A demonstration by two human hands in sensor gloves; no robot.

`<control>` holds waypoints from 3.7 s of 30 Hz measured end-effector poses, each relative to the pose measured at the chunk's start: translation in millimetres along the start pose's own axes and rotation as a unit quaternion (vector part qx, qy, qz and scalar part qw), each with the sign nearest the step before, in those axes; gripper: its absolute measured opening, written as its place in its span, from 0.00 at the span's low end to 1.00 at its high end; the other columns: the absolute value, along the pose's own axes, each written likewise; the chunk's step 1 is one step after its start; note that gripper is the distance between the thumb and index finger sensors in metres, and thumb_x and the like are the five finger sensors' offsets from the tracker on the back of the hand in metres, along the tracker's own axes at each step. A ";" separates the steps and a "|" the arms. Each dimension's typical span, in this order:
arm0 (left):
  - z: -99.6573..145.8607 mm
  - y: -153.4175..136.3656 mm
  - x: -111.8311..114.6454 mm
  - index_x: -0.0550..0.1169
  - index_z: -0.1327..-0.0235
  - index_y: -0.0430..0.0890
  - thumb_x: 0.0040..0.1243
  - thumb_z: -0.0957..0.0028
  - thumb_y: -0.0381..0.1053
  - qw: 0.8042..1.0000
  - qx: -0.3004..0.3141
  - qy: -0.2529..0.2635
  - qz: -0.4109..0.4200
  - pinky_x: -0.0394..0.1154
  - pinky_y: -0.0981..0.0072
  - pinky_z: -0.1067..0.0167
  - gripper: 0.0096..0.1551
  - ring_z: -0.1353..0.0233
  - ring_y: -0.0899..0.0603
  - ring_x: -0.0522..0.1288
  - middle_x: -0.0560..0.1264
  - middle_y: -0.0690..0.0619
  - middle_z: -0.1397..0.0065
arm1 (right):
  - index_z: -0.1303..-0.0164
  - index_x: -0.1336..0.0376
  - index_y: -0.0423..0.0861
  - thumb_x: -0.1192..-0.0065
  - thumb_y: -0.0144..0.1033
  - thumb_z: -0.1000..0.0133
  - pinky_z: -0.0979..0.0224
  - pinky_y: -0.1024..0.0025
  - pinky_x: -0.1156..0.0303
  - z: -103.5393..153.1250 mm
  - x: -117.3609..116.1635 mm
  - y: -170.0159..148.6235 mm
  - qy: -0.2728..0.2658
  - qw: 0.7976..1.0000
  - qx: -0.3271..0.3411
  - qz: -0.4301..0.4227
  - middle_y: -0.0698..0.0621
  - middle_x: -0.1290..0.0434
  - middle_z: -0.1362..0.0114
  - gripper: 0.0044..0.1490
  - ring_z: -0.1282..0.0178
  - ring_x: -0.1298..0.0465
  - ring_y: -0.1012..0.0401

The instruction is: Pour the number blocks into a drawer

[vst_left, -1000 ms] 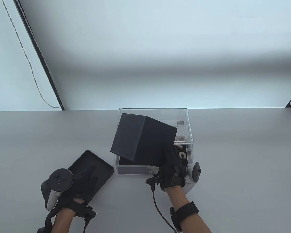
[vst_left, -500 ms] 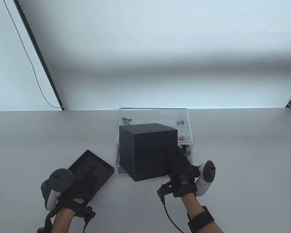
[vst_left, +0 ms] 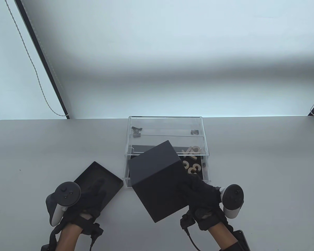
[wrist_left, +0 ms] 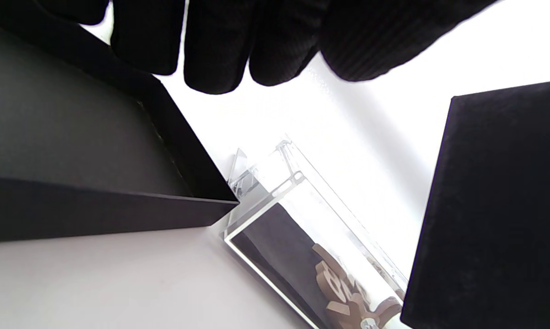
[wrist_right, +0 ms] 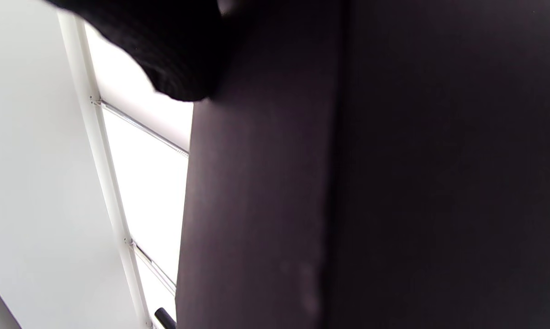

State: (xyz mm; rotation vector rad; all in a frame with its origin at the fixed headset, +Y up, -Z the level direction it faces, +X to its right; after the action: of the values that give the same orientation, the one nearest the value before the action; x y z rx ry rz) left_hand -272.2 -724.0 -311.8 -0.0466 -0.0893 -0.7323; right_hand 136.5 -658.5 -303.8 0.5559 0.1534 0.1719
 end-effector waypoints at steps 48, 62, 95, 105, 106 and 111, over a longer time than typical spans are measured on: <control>-14.5 -14.6 44.1 0.70 0.29 0.45 0.57 0.50 0.62 0.973 -0.061 -0.069 -0.210 0.51 0.28 0.28 0.38 0.22 0.28 0.61 0.67 0.39 0.19 | 0.42 0.32 0.42 0.27 0.52 0.56 0.43 0.47 0.24 51.7 -84.1 32.7 0.234 0.885 0.221 0.335 0.44 0.18 0.49 0.37 0.61 0.15 0.47; -21.2 -9.6 53.7 0.79 0.39 0.47 0.64 0.52 0.54 0.950 -0.054 -0.027 -0.305 0.62 0.32 0.29 0.28 0.29 0.31 0.72 0.76 0.42 0.26 | 0.27 0.47 0.45 0.33 0.64 0.55 0.27 0.35 0.40 37.0 -39.8 31.1 0.158 0.923 0.172 0.305 0.42 0.33 0.27 0.53 0.35 0.26 0.42; 15.1 -3.6 -49.6 0.80 0.42 0.45 0.60 0.53 0.51 0.970 0.021 0.226 0.083 0.76 0.39 0.40 0.26 0.46 0.38 0.87 0.88 0.44 0.45 | 0.23 0.57 0.46 0.37 0.71 0.55 0.25 0.30 0.48 31.1 -14.9 2.0 0.153 0.944 0.084 0.280 0.40 0.44 0.19 0.62 0.26 0.35 0.39; 19.0 4.5 -49.1 0.79 0.41 0.44 0.60 0.52 0.51 0.922 0.090 0.220 0.305 0.77 0.40 0.43 0.27 0.48 0.39 0.87 0.88 0.45 0.46 | 0.23 0.58 0.46 0.38 0.71 0.55 0.25 0.30 0.49 31.1 -16.6 0.8 0.155 0.945 0.081 0.278 0.40 0.46 0.19 0.62 0.25 0.36 0.39; 18.7 5.5 -47.6 0.79 0.41 0.44 0.60 0.52 0.51 0.913 0.099 0.215 0.332 0.78 0.41 0.43 0.27 0.48 0.39 0.87 0.88 0.45 0.46 | 0.23 0.58 0.46 0.38 0.71 0.55 0.25 0.30 0.49 31.1 -16.8 0.8 0.155 0.945 0.081 0.277 0.40 0.46 0.19 0.62 0.25 0.36 0.39; 17.9 10.3 -41.6 0.78 0.40 0.45 0.59 0.51 0.52 0.872 0.126 0.187 0.435 0.78 0.42 0.44 0.27 0.48 0.40 0.87 0.88 0.47 0.45 | 0.23 0.59 0.46 0.38 0.71 0.55 0.25 0.30 0.50 31.1 -18.5 0.3 0.156 0.945 0.080 0.274 0.40 0.47 0.18 0.63 0.25 0.37 0.38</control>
State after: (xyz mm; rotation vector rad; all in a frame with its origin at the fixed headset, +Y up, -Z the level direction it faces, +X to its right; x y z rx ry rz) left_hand -297.3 -687.4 -298.1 0.2939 0.2042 0.1907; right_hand 124.4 -677.8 -275.8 0.7234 0.3211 0.7991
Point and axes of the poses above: the tracker on the back of each hand, its own y axis roughly to the thumb side, its own z axis roughly from the fingertips to the wrist, x = y × z, the point moved 2 cm from there along -z, roughly from the wrist to the fingertips
